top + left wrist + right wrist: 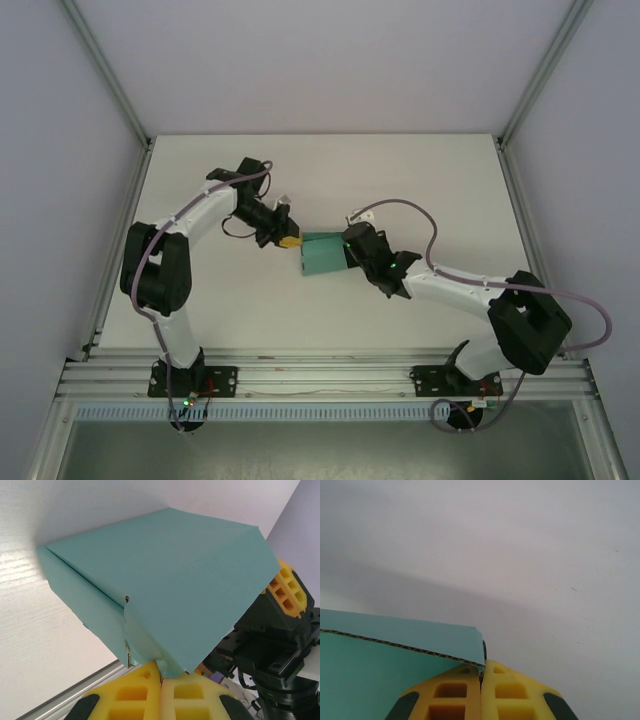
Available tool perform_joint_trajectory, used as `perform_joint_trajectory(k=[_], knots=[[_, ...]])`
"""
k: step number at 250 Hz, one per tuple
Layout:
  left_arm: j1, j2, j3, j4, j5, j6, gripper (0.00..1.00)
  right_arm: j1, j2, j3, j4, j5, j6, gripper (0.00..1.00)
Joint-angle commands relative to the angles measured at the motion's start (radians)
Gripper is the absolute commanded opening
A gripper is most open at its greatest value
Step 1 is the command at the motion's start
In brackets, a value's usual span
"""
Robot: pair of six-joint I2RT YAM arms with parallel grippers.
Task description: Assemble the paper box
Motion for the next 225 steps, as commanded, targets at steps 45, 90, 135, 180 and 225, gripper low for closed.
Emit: perform_joint_trajectory(k=[45, 90, 135, 180, 225], knots=[[-0.004, 0.017, 0.05, 0.102, 0.068, -0.154, 0.0, 0.021, 0.075, -0.041, -0.185, -0.099, -0.011, 0.0], [-0.002, 0.01, 0.036, 0.085, 0.037, -0.154, 0.0, 0.02, 0.071, -0.047, -0.177, -0.095, -0.01, 0.0], [-0.01, 0.031, 0.064, -0.049, -0.065, 0.011, 0.0, 0.02, 0.06, -0.053, -0.17, -0.093, -0.01, 0.0], [-0.009, 0.031, 0.09, -0.182, -0.183, 0.171, 0.0, 0.021, 0.065, -0.049, -0.174, -0.087, -0.009, 0.0], [-0.01, 0.019, 0.153, -0.241, -0.248, 0.24, 0.0, 0.021, 0.064, -0.05, -0.176, -0.084, -0.005, 0.0]])
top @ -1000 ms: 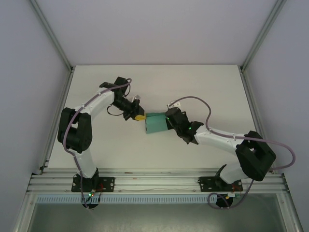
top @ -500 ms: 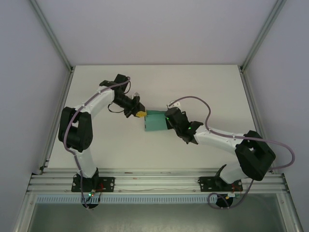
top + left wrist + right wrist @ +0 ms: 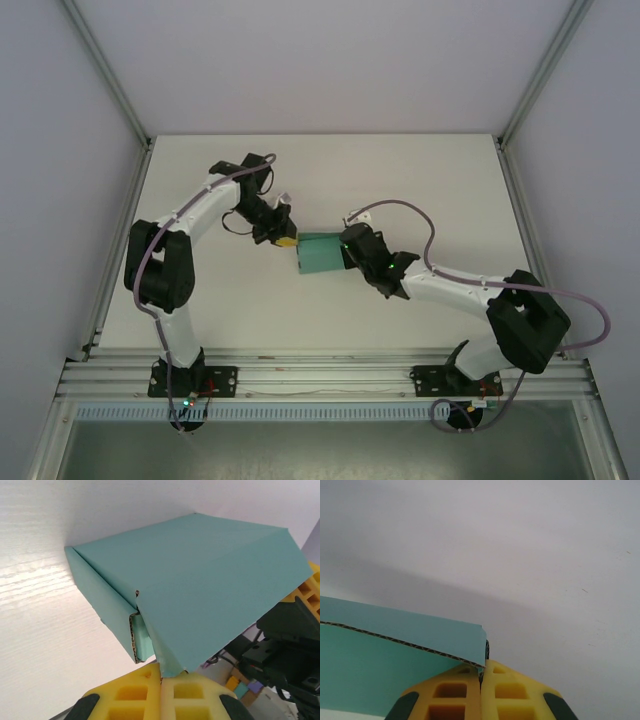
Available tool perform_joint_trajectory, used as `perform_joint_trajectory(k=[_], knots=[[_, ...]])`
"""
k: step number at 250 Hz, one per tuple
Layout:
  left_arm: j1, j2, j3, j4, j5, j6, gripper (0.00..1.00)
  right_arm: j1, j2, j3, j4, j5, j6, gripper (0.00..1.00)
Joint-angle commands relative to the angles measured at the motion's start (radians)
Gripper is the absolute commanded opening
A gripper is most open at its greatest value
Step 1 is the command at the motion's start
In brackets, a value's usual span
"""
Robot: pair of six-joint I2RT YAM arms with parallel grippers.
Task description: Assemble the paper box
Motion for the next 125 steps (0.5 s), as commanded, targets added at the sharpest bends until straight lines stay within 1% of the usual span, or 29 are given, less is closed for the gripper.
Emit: perform_joint_trajectory(k=[1, 25, 59, 92, 112, 125], knots=[[0.0, -0.005, 0.066, -0.113, -0.096, 0.103, 0.0, 0.007, 0.058, -0.053, -0.183, -0.069, -0.005, 0.0], [0.001, -0.014, 0.109, -0.15, -0.163, 0.138, 0.0, 0.007, 0.056, -0.054, -0.185, -0.068, -0.004, 0.0], [-0.007, -0.028, 0.044, -0.089, -0.141, 0.104, 0.0, 0.007, 0.052, -0.054, -0.185, -0.07, -0.006, 0.0], [-0.036, -0.037, -0.019, 0.003, -0.062, 0.067, 0.0, 0.008, 0.06, -0.048, -0.187, -0.072, -0.011, 0.0], [-0.055, -0.045, -0.015, 0.015, -0.073, 0.058, 0.0, 0.007, 0.061, -0.044, -0.189, -0.071, -0.012, 0.0], [-0.066, -0.059, -0.011, 0.013, -0.117, 0.051, 0.0, 0.007, 0.058, -0.046, -0.189, -0.07, -0.012, 0.0]])
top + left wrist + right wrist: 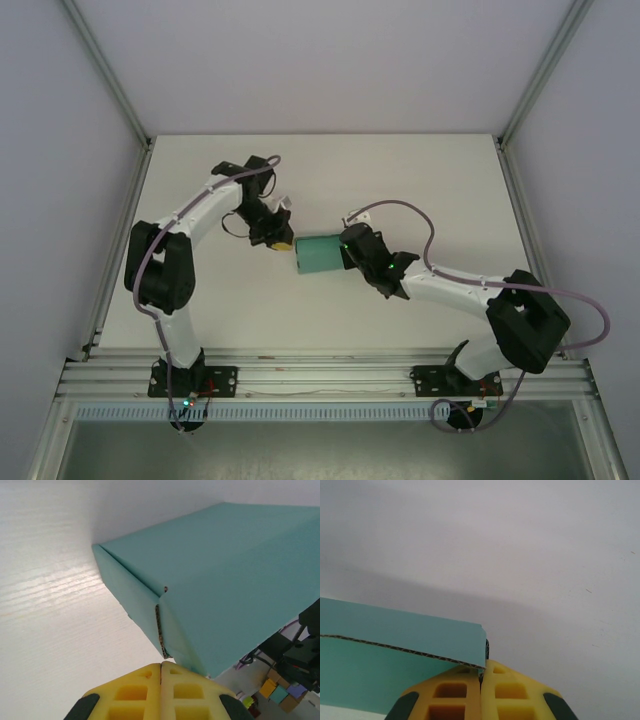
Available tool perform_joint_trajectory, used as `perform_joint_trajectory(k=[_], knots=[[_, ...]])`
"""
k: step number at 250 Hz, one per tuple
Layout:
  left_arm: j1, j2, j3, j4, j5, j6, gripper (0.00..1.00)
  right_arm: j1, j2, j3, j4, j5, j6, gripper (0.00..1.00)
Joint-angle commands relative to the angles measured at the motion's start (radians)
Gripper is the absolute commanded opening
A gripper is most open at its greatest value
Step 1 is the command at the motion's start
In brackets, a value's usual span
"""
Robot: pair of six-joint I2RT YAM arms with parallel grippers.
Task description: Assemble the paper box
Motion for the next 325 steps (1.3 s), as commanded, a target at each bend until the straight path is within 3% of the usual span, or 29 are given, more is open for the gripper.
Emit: perform_joint_trajectory(k=[1, 40, 96, 125, 137, 197, 242, 265, 298, 325], knots=[[-0.035, -0.053, 0.003, 0.04, -0.027, -0.021, 0.0, 0.008, 0.055, -0.046, -0.192, -0.063, -0.012, 0.0], [-0.068, -0.09, 0.037, 0.007, -0.134, -0.001, 0.05, 0.007, 0.037, -0.049, -0.189, -0.064, -0.017, 0.0], [-0.067, -0.139, 0.04, 0.022, -0.255, -0.052, 0.21, 0.007, 0.028, -0.035, -0.198, -0.056, -0.014, 0.02], [-0.067, -0.192, 0.017, 0.098, -0.275, -0.11, 0.32, 0.007, 0.002, -0.036, -0.196, -0.053, 0.0, 0.09], [-0.064, -0.213, 0.0, 0.149, -0.276, -0.138, 0.42, 0.007, -0.013, -0.035, -0.19, -0.047, 0.002, 0.11], [-0.064, -0.231, -0.084, 0.356, -0.234, -0.216, 0.61, 0.006, -0.095, 0.015, -0.208, 0.004, 0.027, 0.49], [-0.065, -0.271, -0.124, 0.392, -0.331, -0.225, 0.76, -0.002, -0.19, 0.052, -0.201, -0.021, 0.026, 0.7], [-0.064, -0.29, -0.164, 0.407, -0.334, -0.229, 0.78, -0.028, -0.231, 0.068, -0.181, -0.053, 0.044, 0.76], [-0.066, -0.294, -0.215, 0.428, -0.35, -0.243, 0.78, -0.095, -0.237, 0.104, -0.162, -0.18, 0.064, 0.77], [-0.067, -0.284, -0.258, 0.476, -0.315, -0.263, 0.75, -0.119, -0.196, 0.163, -0.211, -0.169, 0.083, 0.77]])
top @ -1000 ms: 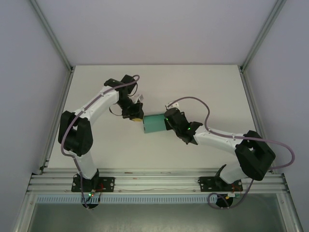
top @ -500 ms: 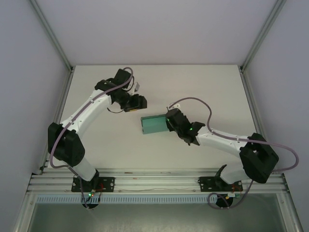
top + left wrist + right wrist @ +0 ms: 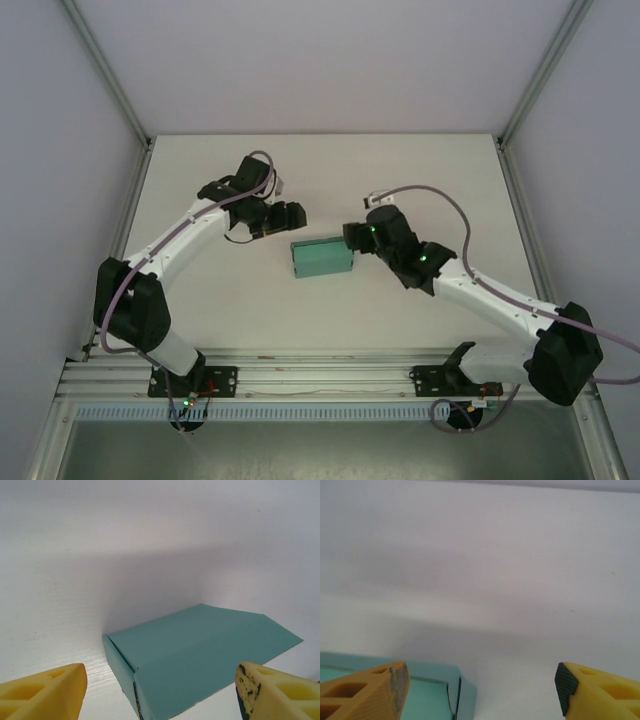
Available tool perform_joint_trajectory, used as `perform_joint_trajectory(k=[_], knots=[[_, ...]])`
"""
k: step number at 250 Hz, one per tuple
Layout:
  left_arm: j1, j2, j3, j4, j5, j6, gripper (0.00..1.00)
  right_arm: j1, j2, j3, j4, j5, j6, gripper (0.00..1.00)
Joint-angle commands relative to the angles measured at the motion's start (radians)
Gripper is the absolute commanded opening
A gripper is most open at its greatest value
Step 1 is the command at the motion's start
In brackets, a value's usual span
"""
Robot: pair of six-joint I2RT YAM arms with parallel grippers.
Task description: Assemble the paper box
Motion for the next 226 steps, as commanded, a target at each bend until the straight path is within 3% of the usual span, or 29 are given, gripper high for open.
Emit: perform_joint_trajectory(k=[1, 107, 168, 226], knots=[[0.004, -0.009, -0.048, 0.072, -0.001, -0.031, 0.75, -0.023, 0.03, 0.065, -0.043, -0.035, 0.034, 0.77], [-0.008, 0.006, -0.157, 0.181, 0.087, -0.06, 0.68, -0.05, 0.204, 0.104, -0.111, -0.037, 0.129, 0.7], [-0.008, 0.016, -0.172, 0.213, 0.132, -0.056, 0.64, -0.05, 0.221, 0.022, -0.143, -0.064, 0.213, 0.61], [-0.014, 0.011, -0.193, 0.236, 0.158, -0.06, 0.62, -0.051, 0.205, -0.09, -0.087, -0.099, 0.261, 0.6]])
